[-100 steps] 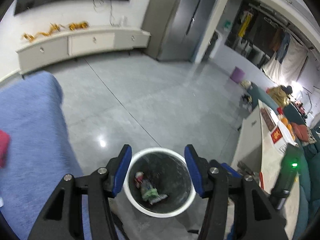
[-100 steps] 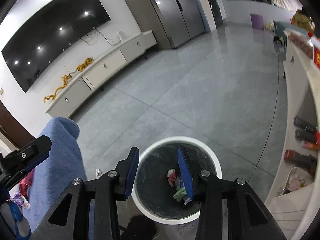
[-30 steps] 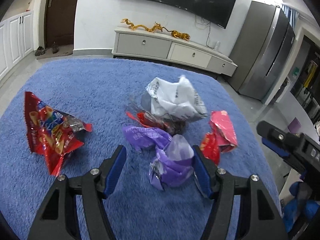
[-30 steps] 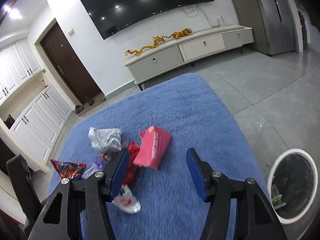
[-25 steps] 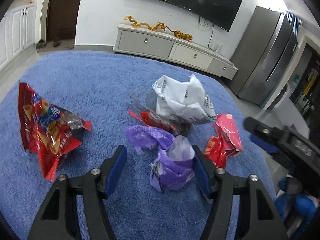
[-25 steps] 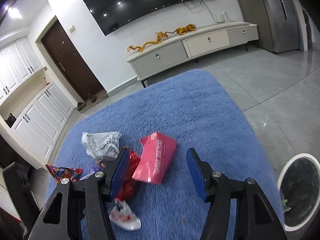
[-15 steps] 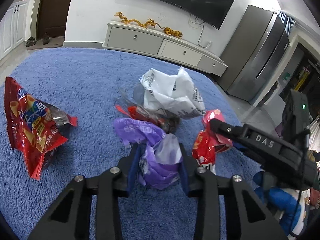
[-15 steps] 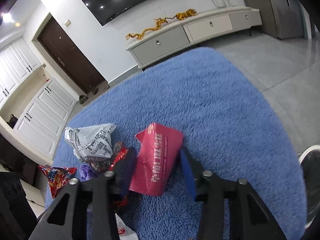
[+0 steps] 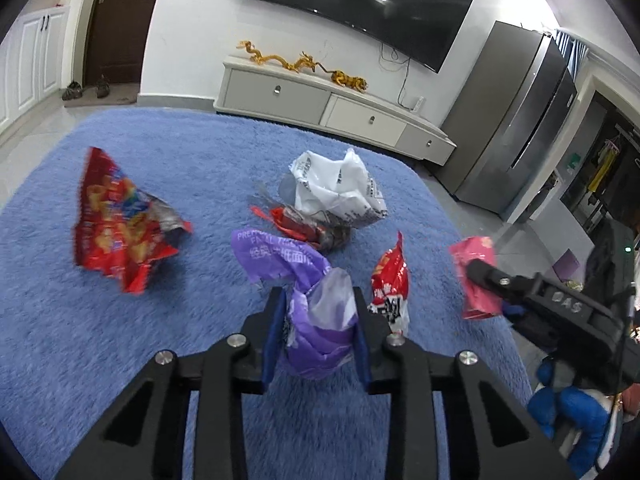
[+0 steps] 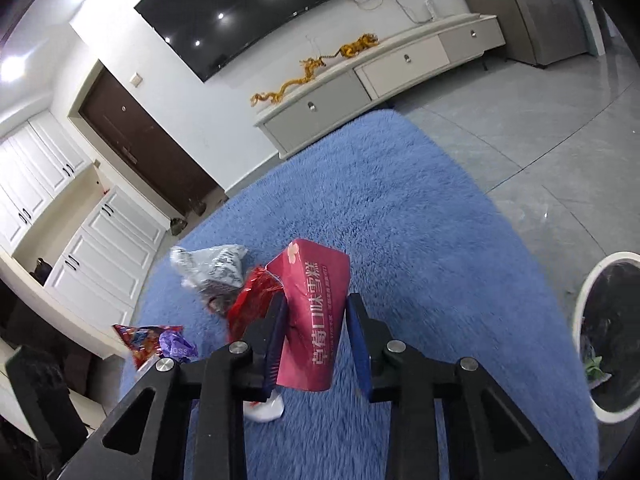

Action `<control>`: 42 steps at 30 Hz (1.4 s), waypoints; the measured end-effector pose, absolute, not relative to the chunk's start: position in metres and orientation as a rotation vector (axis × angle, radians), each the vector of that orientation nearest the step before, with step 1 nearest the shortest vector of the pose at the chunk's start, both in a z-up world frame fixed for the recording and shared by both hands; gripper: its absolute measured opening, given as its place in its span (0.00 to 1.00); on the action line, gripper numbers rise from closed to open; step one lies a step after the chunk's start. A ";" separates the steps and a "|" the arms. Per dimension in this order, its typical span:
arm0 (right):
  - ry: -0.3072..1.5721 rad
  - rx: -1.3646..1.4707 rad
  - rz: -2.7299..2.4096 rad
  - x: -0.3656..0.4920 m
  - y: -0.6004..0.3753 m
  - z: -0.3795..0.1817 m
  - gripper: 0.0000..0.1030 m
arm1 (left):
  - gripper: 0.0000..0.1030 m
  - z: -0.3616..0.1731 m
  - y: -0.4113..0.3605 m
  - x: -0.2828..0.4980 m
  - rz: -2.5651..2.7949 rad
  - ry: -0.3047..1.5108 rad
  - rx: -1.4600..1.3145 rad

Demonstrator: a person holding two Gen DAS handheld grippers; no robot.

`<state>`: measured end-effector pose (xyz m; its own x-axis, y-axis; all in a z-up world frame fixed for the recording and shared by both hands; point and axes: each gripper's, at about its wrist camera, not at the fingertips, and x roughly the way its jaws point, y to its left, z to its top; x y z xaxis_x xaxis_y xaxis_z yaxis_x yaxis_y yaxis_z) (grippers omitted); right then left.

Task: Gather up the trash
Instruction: 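Grasp the purple wrapper with the left gripper while the right gripper grasps the pink wrapper, then carry both wrappers to the trash bin and open both grippers over it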

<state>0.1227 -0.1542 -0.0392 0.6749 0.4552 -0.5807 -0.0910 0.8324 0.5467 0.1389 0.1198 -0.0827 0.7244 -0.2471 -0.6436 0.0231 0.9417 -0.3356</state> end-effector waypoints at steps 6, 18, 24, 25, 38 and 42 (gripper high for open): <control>0.697 0.501 0.329 0.080 -0.156 -0.003 0.27 | 0.28 -0.046 0.127 0.103 -0.143 0.672 -0.317; 0.522 0.462 0.354 -0.004 -0.167 0.074 0.27 | 0.28 0.036 0.112 0.025 -0.190 0.514 -0.290; 0.456 0.480 0.321 -0.032 -0.198 0.091 0.27 | 0.28 0.065 0.076 0.002 -0.245 0.480 -0.252; 0.446 0.484 0.308 -0.033 -0.207 0.092 0.27 | 0.28 0.068 0.067 0.001 -0.261 0.481 -0.247; 0.465 0.503 -0.007 -0.036 -0.340 0.045 0.27 | 0.28 0.060 -0.107 0.045 -0.475 0.613 -0.105; 0.525 0.543 -0.092 -0.022 -0.380 0.012 0.27 | 0.28 0.041 -0.168 0.068 -0.544 0.675 -0.048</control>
<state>-0.0217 -0.3805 0.0116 0.8649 0.0527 -0.4992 0.2187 0.8556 0.4693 0.0677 -0.1685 0.0409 0.6475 -0.4931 -0.5810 0.4628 0.8602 -0.2142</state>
